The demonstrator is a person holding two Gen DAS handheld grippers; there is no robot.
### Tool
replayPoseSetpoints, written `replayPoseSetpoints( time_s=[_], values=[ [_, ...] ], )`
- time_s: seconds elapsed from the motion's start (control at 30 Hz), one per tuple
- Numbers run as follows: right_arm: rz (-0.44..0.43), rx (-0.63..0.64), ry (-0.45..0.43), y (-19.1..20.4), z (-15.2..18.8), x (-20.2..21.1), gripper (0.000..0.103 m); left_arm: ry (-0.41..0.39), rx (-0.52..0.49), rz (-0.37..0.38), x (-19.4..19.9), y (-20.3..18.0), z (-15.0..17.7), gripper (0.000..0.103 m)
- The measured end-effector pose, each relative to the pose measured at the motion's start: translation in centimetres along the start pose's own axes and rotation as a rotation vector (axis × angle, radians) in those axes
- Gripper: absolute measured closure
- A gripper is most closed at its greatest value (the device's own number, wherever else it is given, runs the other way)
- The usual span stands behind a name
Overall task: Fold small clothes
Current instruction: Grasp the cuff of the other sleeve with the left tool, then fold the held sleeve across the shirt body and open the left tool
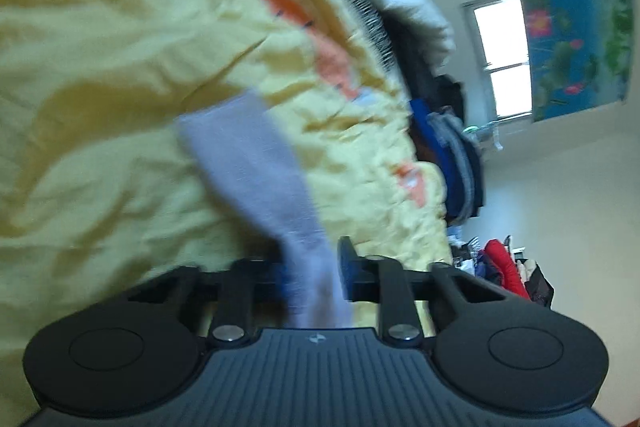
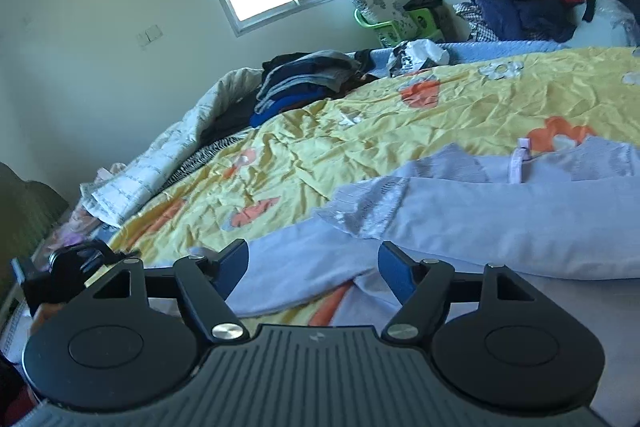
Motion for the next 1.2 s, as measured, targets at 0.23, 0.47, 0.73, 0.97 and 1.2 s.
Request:
replayPoseSetpoints(
  time_s=[0.23, 0.47, 0.73, 0.97, 1.2],
  values=[
    [0.101, 0.091, 0.005, -1.8, 1.0, 1.2, 0.023, -0.133, -0.317, -0.118, 1.4, -3.5, 1.4, 0.097],
    [0.208, -0.014, 0.010, -7.3, 1.4, 2.5, 0.023, -0.374, -0.636, -0.111, 5.3, -11.5, 4.0, 0.097],
    [0.261, -0.080, -0.019, -11.2, 2.2, 5.0, 0.020, -0.532, -0.760, -0.076, 6.6, -18.6, 5.9, 0.098],
    [0.283, -0.132, -0.046, -13.7, 2.3, 6.8, 0.019, -0.436, -0.923, 0.026, 4.7, -23.0, 13.7, 0.098],
    [0.283, -0.154, -0.069, -14.8, 2.4, 8.8, 0.017, -0.208, -0.971, 0.013, 2.2, -21.2, 20.7, 0.097]
  ],
)
Point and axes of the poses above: each gripper's, at about its wrist camera, not at the fingertips, and x roughly against the way its jaws point, y to its left, z to its underside, the point moved 6 cm from there along -x, roughly the way its jaws point, and after that the axes turned 3 degrees about -y, right-handed, at the moved point
